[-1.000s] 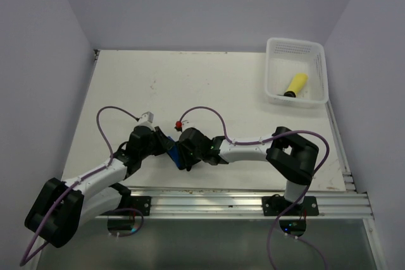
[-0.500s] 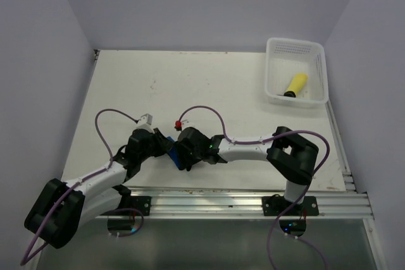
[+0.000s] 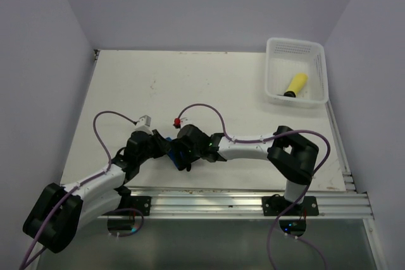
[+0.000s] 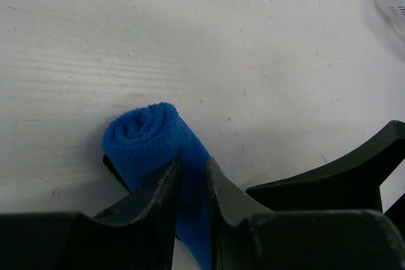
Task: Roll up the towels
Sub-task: Place the rolled towel into the container
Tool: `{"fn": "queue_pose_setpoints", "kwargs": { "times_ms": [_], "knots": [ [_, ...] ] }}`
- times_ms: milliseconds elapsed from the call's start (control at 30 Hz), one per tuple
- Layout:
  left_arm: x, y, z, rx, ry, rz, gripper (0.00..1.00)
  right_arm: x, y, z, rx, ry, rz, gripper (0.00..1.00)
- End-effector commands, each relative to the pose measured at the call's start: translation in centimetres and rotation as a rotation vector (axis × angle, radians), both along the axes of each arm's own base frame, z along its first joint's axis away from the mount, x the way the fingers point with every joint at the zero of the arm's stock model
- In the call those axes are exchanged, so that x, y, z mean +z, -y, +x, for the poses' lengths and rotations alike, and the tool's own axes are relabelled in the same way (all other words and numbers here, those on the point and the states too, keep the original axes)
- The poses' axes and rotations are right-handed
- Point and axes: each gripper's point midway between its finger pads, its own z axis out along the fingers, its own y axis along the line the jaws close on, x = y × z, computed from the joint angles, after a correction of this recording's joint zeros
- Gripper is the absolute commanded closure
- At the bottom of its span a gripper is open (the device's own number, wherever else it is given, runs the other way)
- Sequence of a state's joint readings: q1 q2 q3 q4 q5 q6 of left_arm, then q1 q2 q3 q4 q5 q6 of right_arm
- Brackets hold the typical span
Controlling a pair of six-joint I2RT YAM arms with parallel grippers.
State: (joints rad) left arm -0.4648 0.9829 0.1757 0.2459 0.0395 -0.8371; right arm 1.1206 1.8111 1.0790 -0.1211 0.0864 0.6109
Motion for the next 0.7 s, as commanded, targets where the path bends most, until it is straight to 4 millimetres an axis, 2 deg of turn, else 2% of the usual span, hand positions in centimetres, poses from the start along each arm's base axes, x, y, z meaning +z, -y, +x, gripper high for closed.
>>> {"fn": "queue_pose_setpoints", "kwargs": {
  "times_ms": [0, 100, 133, 200, 333, 400, 467, 667],
  "knots": [
    [-2.8, -1.4, -1.8, 0.019, -0.093, 0.055, 0.73, 2.0, -1.9, 1.0, -0.009, 0.025, 0.097, 0.32],
    [-2.8, -1.3, -1.8, 0.011, -0.091, 0.051, 0.73, 2.0, -2.1, 0.9, -0.011, 0.001, 0.134, 0.32],
    [-2.7, -1.2, -1.8, 0.011, -0.089, 0.051, 0.73, 2.7, -2.6, 1.1, -0.014, 0.006, 0.169, 0.32],
    [-2.8, -1.2, -1.8, 0.006, -0.097, 0.056, 0.73, 2.8, -2.7, 1.2, -0.016, 0.015, 0.170, 0.32],
    [-2.6, -1.1, -1.8, 0.002, -0.093, 0.053, 0.73, 2.2, -2.8, 2.1, -0.035, 0.028, 0.138, 0.32],
    [-2.7, -1.1, -1.8, 0.000, -0.096, 0.055, 0.73, 1.5, -2.8, 2.5, -0.046, 0.037, 0.120, 0.33],
    [-2.8, -1.1, -1.9, -0.003, -0.101, 0.058, 0.73, 0.3, -1.8, 2.8, -0.080, 0.029, 0.061, 0.34],
    [-3.2, -1.2, -2.3, -0.010, -0.111, 0.059, 0.73, -1.6, -1.9, 2.9, -0.078, 0.006, 0.048, 0.36]
  ]
}}
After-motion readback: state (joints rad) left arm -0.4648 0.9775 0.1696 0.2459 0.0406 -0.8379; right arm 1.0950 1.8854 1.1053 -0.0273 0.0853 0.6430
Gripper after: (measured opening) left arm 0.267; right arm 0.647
